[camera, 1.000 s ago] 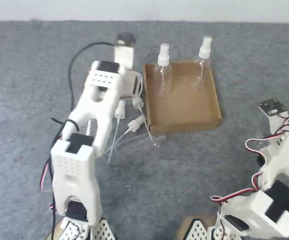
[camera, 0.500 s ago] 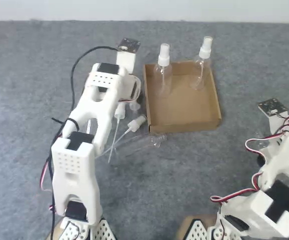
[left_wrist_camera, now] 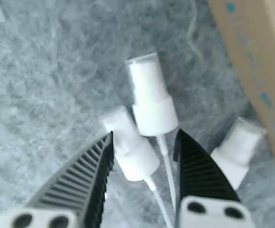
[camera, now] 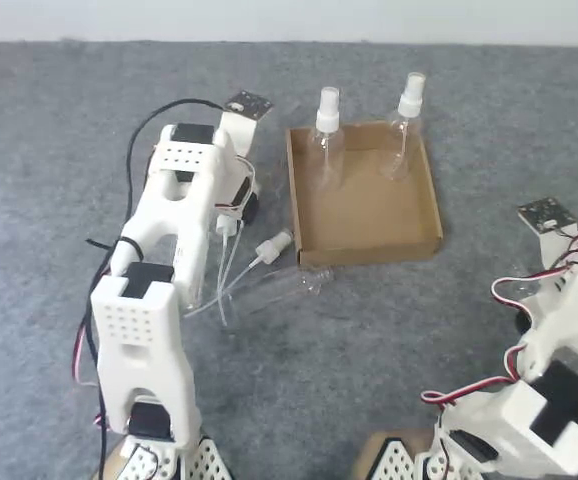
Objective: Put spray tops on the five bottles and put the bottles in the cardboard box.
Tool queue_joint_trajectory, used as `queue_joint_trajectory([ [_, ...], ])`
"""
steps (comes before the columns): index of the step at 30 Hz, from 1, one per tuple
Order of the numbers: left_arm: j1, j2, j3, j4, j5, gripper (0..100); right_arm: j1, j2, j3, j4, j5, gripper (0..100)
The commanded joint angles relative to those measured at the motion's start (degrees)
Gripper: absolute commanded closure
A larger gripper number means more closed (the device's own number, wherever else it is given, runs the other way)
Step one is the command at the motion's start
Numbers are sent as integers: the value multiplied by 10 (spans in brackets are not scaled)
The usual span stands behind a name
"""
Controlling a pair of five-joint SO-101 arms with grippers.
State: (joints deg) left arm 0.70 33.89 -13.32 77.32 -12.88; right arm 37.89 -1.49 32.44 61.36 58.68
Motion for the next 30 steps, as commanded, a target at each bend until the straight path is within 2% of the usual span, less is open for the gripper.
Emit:
queue_joint_trajectory([
  [1,-11,-62,-25,7,-3,817,7,-6,-33,-1,6,910],
  [7,-44,-120,-19,4,45,819,6,-6,-33,-1,6,910],
  [19,-42,-14,19,-70,51,819,6,-1,-33,-1,6,910],
  [24,-42,-12,22,-69,51,821,5,-1,-33,-1,6,910],
  [30,-15,-12,26,-44,51,884,6,0,-33,-1,6,910],
])
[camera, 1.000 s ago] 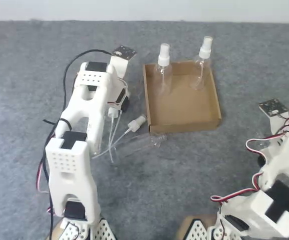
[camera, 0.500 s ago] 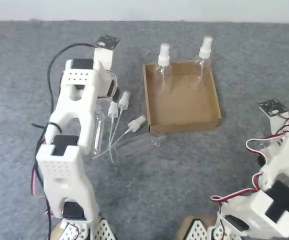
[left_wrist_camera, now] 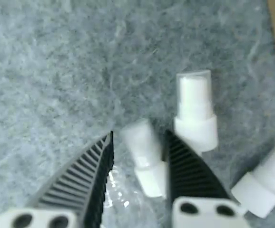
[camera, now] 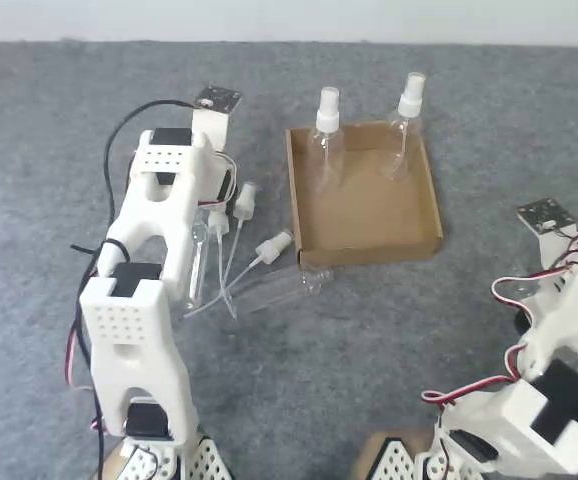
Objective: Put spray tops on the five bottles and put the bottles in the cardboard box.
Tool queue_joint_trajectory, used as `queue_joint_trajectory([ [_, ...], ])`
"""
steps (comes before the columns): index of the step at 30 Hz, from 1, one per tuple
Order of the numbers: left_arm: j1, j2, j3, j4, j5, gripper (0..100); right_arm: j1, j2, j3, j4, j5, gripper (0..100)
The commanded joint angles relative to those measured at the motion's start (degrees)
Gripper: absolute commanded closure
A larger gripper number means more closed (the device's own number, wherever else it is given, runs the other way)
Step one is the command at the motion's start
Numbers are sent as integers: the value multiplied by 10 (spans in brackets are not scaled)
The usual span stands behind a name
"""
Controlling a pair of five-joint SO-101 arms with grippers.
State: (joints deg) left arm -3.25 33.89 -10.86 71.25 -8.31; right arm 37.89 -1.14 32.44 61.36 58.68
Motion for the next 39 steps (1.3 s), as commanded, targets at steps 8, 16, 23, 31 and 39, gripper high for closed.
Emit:
queue_joint_trajectory([
  [8,45,-9,17,29,57,884,7,-4,-33,-1,6,910],
  [16,47,22,15,31,57,890,7,-5,-33,-1,6,910],
  [23,50,-6,-22,59,58,988,7,-8,-33,-1,6,910],
  [31,51,-181,-39,125,81,988,7,-8,-33,-2,4,909],
  [39,50,-366,-24,187,83,988,7,-6,-33,-7,3,909],
])
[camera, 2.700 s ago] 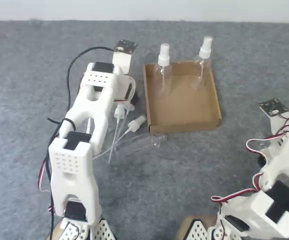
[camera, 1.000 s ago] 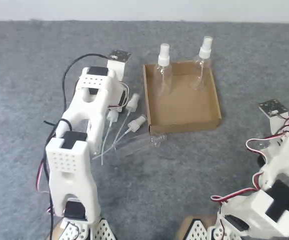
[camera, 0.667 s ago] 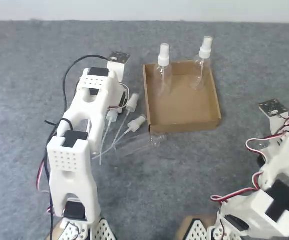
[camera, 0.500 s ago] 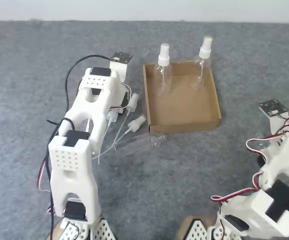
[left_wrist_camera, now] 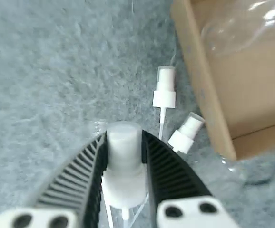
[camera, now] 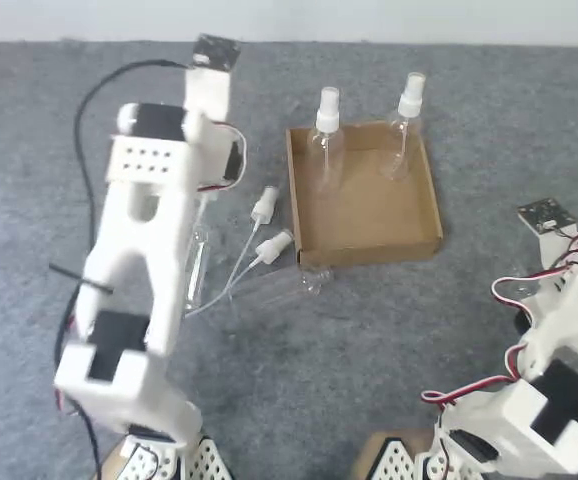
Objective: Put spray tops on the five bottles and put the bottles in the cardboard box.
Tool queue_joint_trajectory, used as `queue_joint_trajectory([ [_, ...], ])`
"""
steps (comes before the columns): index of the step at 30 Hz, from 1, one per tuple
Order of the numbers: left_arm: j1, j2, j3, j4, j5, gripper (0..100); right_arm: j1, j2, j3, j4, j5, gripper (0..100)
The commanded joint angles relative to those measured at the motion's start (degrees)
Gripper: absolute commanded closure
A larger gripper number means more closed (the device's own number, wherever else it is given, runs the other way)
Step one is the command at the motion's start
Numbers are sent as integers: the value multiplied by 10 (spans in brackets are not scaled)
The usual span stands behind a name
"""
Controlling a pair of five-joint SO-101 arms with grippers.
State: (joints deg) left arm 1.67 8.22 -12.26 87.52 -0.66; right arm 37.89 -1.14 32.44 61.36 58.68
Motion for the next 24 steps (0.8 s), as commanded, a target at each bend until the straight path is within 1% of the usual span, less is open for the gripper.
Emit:
queue_joint_trajectory([
  [1,1,-127,5,23,6,988,7,-7,-33,-3,3,909],
  [4,1,-185,75,3,18,988,7,-8,-33,11,2,909],
  [8,-4,-265,210,-74,18,988,6,-9,-34,22,-1,894],
  [11,-1,-327,312,-127,18,988,7,-10,-40,22,-27,811],
  [15,-2,-388,432,-187,18,988,2,-32,-46,24,-31,658],
  [17,-4,-404,480,-223,18,988,-4,-52,-47,33,-31,612],
  [21,-4,-411,547,-285,18,988,-41,-83,-86,102,-31,604],
  [24,-4,-411,569,-297,17,988,-61,-82,-126,129,-31,604],
])
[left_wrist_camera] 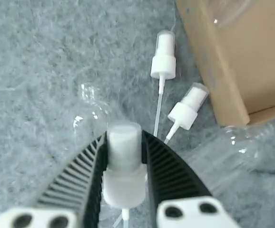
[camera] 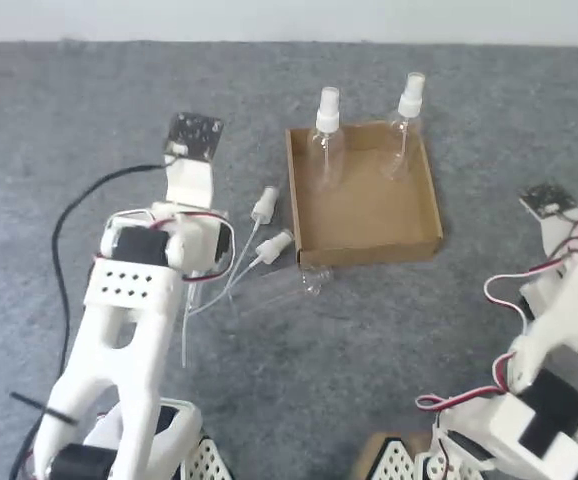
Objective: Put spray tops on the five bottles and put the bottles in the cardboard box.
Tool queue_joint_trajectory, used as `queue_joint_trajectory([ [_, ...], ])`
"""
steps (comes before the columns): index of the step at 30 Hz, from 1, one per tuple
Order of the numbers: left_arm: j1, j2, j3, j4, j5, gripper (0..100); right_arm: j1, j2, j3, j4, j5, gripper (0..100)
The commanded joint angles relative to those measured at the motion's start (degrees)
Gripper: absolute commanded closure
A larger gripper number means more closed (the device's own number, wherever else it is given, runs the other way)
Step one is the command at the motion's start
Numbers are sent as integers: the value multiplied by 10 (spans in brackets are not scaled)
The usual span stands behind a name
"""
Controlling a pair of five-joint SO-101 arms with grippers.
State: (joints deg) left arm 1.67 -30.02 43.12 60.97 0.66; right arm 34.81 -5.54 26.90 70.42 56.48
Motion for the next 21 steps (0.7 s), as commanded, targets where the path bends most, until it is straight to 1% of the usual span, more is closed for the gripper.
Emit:
queue_joint_trajectory([
  [1,-4,-29,21,-32,4,988,-30,-34,-83,39,-9,604],
  [4,-2,-29,29,-33,4,988,-32,4,-124,44,-8,604],
  [9,0,-29,29,-33,4,988,-51,113,-193,84,-8,605],
  [11,0,-29,29,-33,4,988,-52,145,-211,91,-8,631],
  [14,0,-29,29,-33,4,988,-53,167,-214,87,-8,686],
  [21,1,-28,29,-33,4,988,-49,191,-213,86,-8,692],
])
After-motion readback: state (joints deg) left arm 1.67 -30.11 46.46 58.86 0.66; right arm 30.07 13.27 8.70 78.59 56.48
